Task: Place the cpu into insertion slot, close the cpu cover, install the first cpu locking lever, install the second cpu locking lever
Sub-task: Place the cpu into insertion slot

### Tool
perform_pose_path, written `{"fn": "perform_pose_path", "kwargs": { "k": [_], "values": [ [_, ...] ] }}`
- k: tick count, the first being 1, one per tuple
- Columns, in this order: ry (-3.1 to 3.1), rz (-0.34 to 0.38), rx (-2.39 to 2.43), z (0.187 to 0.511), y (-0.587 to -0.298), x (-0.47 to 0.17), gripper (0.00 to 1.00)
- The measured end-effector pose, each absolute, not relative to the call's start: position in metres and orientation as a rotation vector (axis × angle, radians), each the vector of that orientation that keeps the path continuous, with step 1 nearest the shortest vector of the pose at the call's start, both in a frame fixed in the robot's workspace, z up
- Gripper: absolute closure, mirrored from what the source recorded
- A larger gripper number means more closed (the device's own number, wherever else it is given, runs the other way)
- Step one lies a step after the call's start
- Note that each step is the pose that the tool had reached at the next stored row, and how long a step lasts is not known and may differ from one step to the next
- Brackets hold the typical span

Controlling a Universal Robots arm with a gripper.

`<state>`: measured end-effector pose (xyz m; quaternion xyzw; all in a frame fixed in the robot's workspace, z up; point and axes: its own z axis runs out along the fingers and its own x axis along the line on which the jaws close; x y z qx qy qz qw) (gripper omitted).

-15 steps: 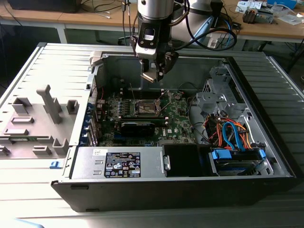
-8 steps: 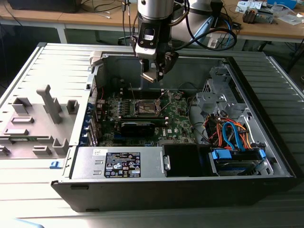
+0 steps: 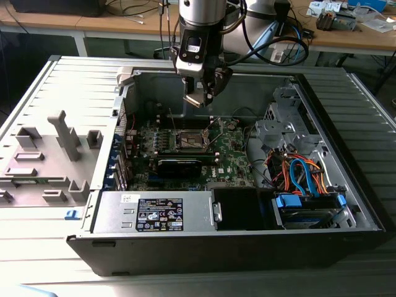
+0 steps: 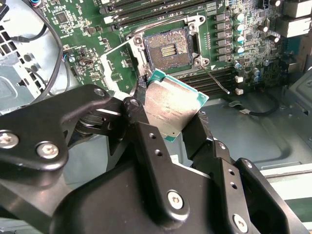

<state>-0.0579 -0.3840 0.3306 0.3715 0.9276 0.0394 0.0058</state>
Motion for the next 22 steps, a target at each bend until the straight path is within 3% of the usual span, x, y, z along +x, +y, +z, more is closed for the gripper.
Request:
{"fn": "perform_pose_path", "kwargs": {
  "k": [22],
  "values": [
    [2.895, 0.123, 1.181, 0.3306, -0.384, -0.0579, 0.45]
  ]
}}
